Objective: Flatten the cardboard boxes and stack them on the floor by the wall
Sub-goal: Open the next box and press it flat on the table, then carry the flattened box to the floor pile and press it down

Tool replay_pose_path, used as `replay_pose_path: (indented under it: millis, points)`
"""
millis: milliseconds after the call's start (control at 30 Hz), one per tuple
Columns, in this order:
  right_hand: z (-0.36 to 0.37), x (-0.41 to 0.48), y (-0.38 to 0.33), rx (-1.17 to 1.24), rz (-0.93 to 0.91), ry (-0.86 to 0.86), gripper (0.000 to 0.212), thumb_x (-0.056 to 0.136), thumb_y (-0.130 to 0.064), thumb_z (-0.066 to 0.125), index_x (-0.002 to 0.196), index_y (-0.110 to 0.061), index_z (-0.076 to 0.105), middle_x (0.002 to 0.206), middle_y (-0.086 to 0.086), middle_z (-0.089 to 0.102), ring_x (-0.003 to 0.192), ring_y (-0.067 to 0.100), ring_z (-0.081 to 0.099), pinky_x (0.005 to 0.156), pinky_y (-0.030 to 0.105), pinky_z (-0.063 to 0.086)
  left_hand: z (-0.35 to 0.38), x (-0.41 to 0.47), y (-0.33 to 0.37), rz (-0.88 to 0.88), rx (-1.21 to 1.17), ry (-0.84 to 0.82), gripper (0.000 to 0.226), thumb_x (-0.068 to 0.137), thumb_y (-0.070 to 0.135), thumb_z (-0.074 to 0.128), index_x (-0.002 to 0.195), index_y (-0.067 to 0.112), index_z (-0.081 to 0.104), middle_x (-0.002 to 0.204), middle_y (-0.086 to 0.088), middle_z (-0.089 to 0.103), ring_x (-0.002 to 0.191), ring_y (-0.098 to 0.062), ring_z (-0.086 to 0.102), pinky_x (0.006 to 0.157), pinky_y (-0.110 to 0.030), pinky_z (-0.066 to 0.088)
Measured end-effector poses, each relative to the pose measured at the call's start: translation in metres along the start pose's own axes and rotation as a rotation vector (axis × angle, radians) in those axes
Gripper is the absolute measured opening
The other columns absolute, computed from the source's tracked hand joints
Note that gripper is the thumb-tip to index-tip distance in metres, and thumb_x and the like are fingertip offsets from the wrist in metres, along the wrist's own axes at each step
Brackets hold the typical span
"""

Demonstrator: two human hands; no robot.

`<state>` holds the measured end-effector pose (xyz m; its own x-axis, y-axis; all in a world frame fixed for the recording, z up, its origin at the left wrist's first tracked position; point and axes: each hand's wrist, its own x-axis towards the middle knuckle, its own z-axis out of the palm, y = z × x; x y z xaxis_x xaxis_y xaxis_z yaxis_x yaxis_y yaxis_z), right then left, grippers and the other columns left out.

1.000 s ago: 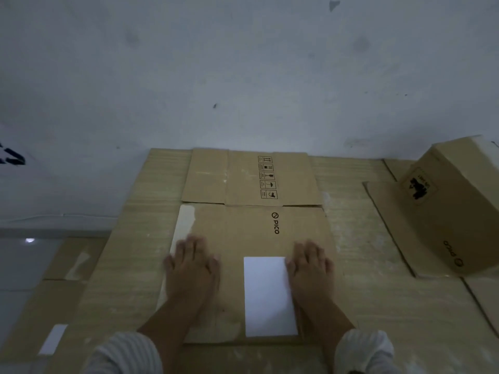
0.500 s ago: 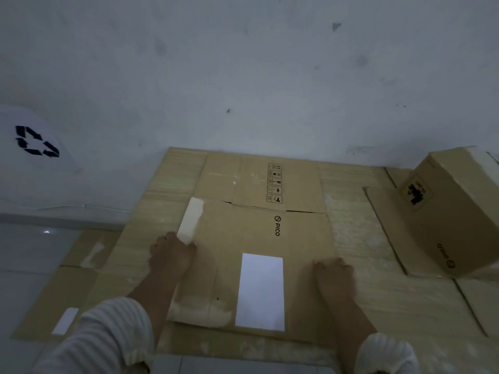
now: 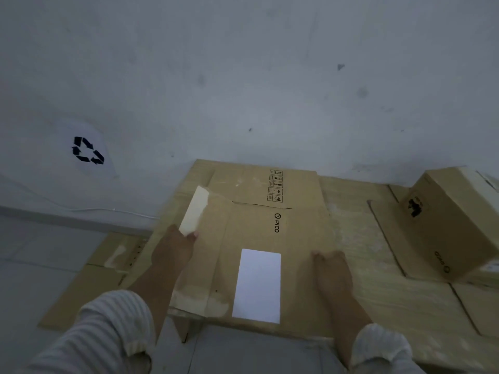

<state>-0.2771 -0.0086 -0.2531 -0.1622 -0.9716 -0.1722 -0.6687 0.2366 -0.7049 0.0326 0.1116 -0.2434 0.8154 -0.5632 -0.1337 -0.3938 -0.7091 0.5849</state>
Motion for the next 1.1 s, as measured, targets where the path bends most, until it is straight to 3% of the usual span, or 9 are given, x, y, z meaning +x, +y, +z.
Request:
replay_pose_path:
  millis: [133, 267, 433, 733, 967, 1100]
  points:
    - [0.004, -0.018, -0.04, 0.036, -0.052, -0.002, 0.044, 0.088, -0.04, 0.056, 0.113, -0.005, 0.046, 0.116, 0.022, 0.061, 0.106, 0.037, 0.059, 0.076, 0.035, 0.037, -0.039, 0.01, -0.01, -0.002, -0.07, 0.051, 0.055, 0.089, 0.048, 0.055, 0.12, 0.003, 0.046, 0.12, -0.021, 0.058, 0.11, -0.041, 0.056, 0.08, -0.04, 0.041]
    - [0.031, -0.052, -0.08, 0.049, -0.095, -0.026, 0.048, 0.089, -0.039, 0.055, 0.119, -0.004, 0.042, 0.12, 0.022, 0.059, 0.11, 0.038, 0.057, 0.08, 0.037, 0.039, -0.085, 0.026, -0.043, 0.008, -0.129, 0.091, 0.051, 0.089, 0.046, 0.055, 0.116, 0.003, 0.046, 0.116, -0.021, 0.059, 0.106, -0.039, 0.057, 0.083, -0.043, 0.045]
    - [0.095, -0.121, -0.136, 0.1, -0.119, -0.044, 0.047, 0.089, -0.037, 0.057, 0.119, -0.004, 0.043, 0.122, 0.022, 0.057, 0.112, 0.038, 0.056, 0.088, 0.04, 0.042, -0.163, 0.056, -0.111, 0.035, -0.078, 0.162, 0.044, 0.092, 0.044, 0.05, 0.112, 0.006, 0.044, 0.11, -0.019, 0.059, 0.099, -0.037, 0.058, 0.074, -0.039, 0.041]
    - [0.219, -0.253, -0.223, 0.162, -0.155, -0.108, 0.048, 0.086, -0.036, 0.058, 0.121, -0.007, 0.042, 0.124, 0.018, 0.057, 0.11, 0.038, 0.056, 0.083, 0.038, 0.04, -0.295, 0.116, -0.246, 0.004, -0.039, 0.213, 0.037, 0.094, 0.037, 0.047, 0.116, 0.007, 0.043, 0.116, -0.019, 0.058, 0.104, -0.038, 0.057, 0.075, -0.039, 0.039]
    - [0.309, -0.309, -0.265, 0.161, -0.153, -0.141, 0.048, 0.086, -0.031, 0.057, 0.125, -0.006, 0.042, 0.128, 0.021, 0.055, 0.113, 0.038, 0.055, 0.093, 0.041, 0.042, -0.328, 0.17, -0.33, -0.05, -0.032, 0.184, 0.031, 0.096, 0.028, 0.043, 0.118, 0.007, 0.042, 0.119, -0.02, 0.057, 0.108, -0.038, 0.056, 0.087, -0.043, 0.045]
    - [0.372, -0.312, -0.269, 0.104, -0.113, -0.173, 0.05, 0.088, -0.031, 0.055, 0.129, -0.007, 0.04, 0.132, 0.017, 0.051, 0.116, 0.037, 0.053, 0.092, 0.04, 0.041, -0.314, 0.216, -0.37, -0.072, 0.01, 0.18, 0.032, 0.096, 0.027, 0.041, 0.121, 0.007, 0.042, 0.119, -0.017, 0.057, 0.109, -0.037, 0.056, 0.085, -0.042, 0.043]
